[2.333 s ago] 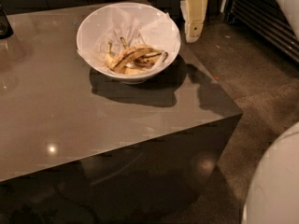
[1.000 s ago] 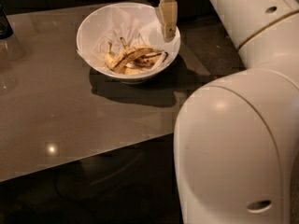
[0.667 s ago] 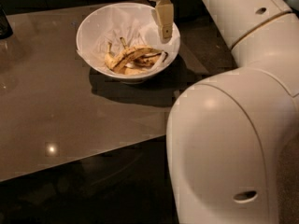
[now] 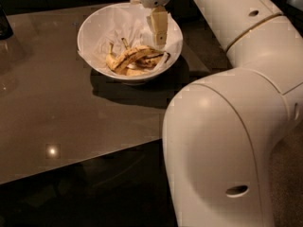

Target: Pick banana from white bowl

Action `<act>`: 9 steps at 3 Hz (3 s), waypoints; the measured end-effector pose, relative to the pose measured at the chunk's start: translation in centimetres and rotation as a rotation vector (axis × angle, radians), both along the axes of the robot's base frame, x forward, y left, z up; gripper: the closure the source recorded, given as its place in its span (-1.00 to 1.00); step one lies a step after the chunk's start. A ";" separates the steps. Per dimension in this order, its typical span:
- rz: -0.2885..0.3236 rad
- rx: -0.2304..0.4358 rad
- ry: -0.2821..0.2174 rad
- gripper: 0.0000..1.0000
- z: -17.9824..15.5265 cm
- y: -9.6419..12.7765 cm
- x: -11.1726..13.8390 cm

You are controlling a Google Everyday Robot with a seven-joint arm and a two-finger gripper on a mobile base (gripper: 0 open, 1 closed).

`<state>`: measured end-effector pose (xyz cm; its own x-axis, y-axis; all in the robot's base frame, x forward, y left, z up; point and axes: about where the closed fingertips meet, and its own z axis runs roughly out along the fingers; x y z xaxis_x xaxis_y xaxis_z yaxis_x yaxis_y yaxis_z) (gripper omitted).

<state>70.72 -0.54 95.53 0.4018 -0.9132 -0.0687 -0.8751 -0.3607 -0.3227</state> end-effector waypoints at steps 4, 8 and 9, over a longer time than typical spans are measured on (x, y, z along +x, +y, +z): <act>-0.048 0.029 0.104 -0.44 -3.6 1.3 -0.6; -0.061 0.023 0.181 -0.36 -6.7 2.3 -0.9; -0.062 0.024 0.192 -0.14 -7.2 2.4 -0.8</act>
Offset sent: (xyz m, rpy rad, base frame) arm -0.0262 -0.0021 -0.0268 -0.0157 0.1608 -0.0461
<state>69.97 1.90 88.32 0.3225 -0.9328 -0.1611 -0.9416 -0.2986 -0.1559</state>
